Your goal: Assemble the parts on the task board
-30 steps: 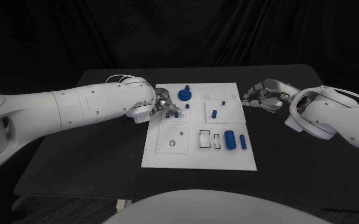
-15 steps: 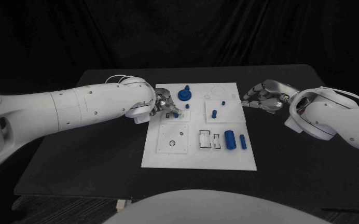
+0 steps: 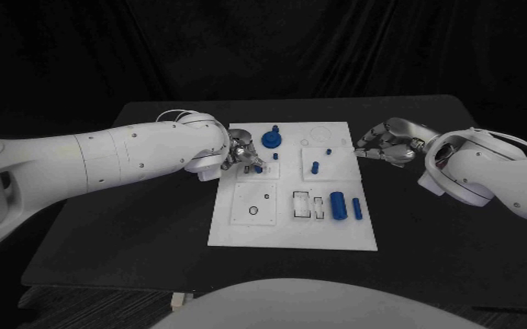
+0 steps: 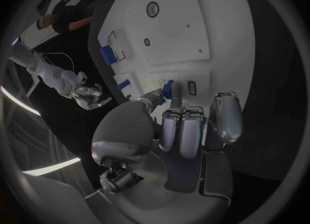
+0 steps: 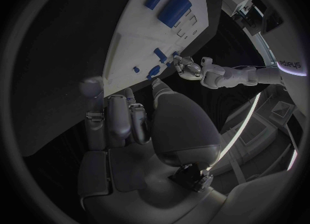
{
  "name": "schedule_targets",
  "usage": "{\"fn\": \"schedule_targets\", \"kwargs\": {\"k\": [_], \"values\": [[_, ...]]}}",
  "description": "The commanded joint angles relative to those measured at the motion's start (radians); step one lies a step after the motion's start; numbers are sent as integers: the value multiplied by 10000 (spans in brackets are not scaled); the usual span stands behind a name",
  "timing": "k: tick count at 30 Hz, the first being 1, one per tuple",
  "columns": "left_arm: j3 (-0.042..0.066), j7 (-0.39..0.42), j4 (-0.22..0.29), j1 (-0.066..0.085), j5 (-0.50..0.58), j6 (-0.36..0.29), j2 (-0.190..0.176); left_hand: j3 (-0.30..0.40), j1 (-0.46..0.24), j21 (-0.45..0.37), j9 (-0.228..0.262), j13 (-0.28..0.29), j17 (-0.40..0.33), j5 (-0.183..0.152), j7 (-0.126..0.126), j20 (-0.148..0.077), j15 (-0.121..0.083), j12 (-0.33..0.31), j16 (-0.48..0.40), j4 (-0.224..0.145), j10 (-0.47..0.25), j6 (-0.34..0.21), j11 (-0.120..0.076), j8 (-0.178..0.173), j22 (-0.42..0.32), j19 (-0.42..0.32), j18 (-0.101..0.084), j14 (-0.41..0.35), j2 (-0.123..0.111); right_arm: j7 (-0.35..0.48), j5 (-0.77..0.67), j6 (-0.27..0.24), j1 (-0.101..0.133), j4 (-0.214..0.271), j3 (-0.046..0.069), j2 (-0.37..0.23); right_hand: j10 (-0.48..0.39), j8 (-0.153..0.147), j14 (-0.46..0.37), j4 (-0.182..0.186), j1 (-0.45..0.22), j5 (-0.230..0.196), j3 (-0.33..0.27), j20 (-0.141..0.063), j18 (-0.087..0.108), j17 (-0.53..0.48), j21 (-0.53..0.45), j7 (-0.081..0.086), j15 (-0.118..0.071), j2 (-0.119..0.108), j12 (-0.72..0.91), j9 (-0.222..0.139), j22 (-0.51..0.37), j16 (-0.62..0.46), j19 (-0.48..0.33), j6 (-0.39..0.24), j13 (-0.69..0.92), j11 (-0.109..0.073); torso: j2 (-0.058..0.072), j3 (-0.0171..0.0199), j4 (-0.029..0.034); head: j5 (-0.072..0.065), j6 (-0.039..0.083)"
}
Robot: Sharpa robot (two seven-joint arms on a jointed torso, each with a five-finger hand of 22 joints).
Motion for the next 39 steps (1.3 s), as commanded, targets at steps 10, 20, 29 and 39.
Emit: {"fn": "schedule_targets", "kwargs": {"k": [10, 20, 29, 39], "values": [[-54, -159, 122, -61, -22, 262, -26, 1291, -163, -115, -349, 2406, 2189, 1357, 26, 38, 10, -83, -86, -749, 842, 303, 24, -354, 969, -25, 61, 705, -352, -194, -6, 147, -27, 7, 6, -18, -82, -52, -4, 12, 51, 43, -46, 14, 84, -39, -94, 29, 80, 108, -57, -12, 571, -70, -71, 65, 938, 20, 6, 2, -12, 2, -2], [-54, -180, 390, -68, -23, -99, -157, 1639, -189, -86, -324, 2406, 2179, 1518, 30, 39, -1, -84, -93, -1008, 846, 340, 25, -352, 1026, 28, 48, 701, -414, -218, -6, 167, -29, 5, 6, -26, -101, -52, -14, 7, 59, 54, -42, 16, 95, -67, -168, 30, 82, 120, -70, -15, 553, -95, -89, 71, 917, 22, -4, 5, -15, -4, -2], [-54, -83, 675, -69, -26, -568, -317, 1824, -174, -41, -291, 2425, 2208, 1524, 25, 30, -12, -69, -75, -1203, 870, 385, 17, -324, 1078, 87, 35, 726, -473, -235, -6, 173, -40, 3, 6, -33, -111, -53, -19, 4, 62, 57, -42, 17, 99, -82, -202, 30, 84, 124, -77, -16, 544, -108, -98, 73, 906, 24, 3, -5, -11, 10, -2], [-54, -15, 875, -69, -145, -1309, -452, 1846, -174, -48, -286, 2411, 2191, 1518, 25, 29, -15, -80, -85, -1228, 856, 394, 15, -318, 1077, 86, 37, 716, -482, -227, -6, 149, -54, -1, 6, -29, -131, -53, -29, 2, 65, 60, -43, 20, 108, -109, -261, 31, 87, 129, -91, -19, 529, -132, -114, 76, 884, 29, 6, -16, -13, 6, -2]]}}
